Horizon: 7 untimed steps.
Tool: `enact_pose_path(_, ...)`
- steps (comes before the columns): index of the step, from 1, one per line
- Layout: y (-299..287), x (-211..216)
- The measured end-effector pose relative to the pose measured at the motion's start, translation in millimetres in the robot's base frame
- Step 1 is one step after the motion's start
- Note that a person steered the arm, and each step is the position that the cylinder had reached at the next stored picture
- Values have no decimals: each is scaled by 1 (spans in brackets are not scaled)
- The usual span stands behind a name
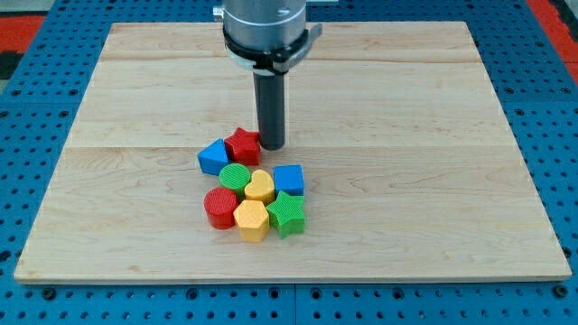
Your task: Push the red star towards the top right of the board
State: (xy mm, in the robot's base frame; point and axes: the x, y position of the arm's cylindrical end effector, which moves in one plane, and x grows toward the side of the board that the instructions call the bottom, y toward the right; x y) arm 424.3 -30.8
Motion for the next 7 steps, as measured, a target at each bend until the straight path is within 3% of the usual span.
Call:
enact_pose_path(2, -77, -31)
enact_pose_path(3, -121, -16)
enact_pose_path(4, -119, 24)
enact_pose_path(7, -34, 24)
